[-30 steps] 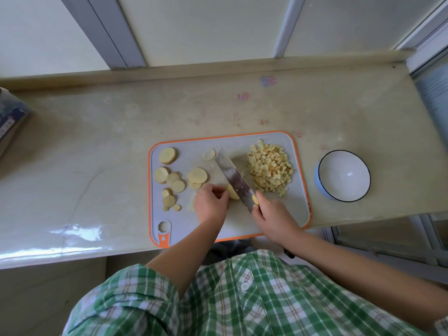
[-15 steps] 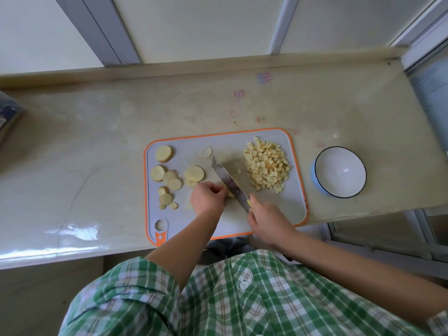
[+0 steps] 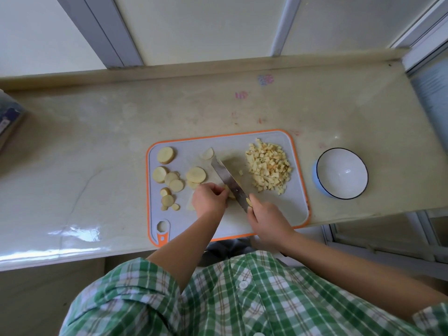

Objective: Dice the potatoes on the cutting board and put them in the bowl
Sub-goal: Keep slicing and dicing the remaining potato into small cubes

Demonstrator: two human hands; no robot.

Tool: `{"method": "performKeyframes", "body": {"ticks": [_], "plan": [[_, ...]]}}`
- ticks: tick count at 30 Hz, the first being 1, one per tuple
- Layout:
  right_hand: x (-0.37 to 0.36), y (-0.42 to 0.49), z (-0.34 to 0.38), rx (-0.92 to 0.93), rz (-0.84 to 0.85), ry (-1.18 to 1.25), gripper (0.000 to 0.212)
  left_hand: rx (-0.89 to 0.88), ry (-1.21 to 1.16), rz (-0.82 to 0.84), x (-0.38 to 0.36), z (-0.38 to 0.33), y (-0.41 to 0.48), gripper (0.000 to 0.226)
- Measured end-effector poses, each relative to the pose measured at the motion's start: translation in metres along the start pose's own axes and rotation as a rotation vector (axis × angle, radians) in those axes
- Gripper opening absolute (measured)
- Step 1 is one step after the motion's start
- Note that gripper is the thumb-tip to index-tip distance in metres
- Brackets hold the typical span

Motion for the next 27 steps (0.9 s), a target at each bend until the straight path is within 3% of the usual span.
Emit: {"method": "performKeyframes", "body": {"ticks": [2, 5, 9, 11, 15, 20, 27], "plan": [[0.009, -0.002, 0.0, 0.034, -0.037, 0.057, 0.003, -0.08, 0.054, 0.026, 0.0, -0.003, 0.0, 0.019], [0.027, -0.006, -0.001, 0.06, -0.114, 0.111, 0.014, -0.275, 0.228, 0.063, 0.004, -0.017, -0.002, 0.013], [0.046, -0.005, -0.018, -0.019, -0.184, 0.224, 0.017, -0.812, 0.766, 0.166, -0.01, -0.049, -0.005, 0.051], [0.05, -0.006, -0.028, -0.065, -0.192, 0.279, 0.018, -0.944, 1.018, 0.285, -0.028, -0.053, -0.006, 0.065], [0.05, -0.009, -0.037, -0.094, -0.175, 0.292, 0.015, -1.0, 1.309, 0.362, -0.045, -0.057, -0.005, 0.056], [0.042, -0.01, -0.042, -0.111, -0.122, 0.234, 0.013, -0.999, 1.36, 0.371, -0.047, -0.07, -0.004, 0.039], [0.033, -0.002, -0.032, -0.064, -0.055, 0.149, 0.008, -0.709, 0.958, 0.091, -0.019, -0.043, 0.001, 0.039]]}}
Point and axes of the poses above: each hand's wrist, its own y-axis towards the middle knuckle, its own x-axis out of the back of the hand, z = x × y, the point moved 8 cm from there along y, towards the middle knuckle, and after that the axes turned 7 degrees about z, right-handed, at the moved point
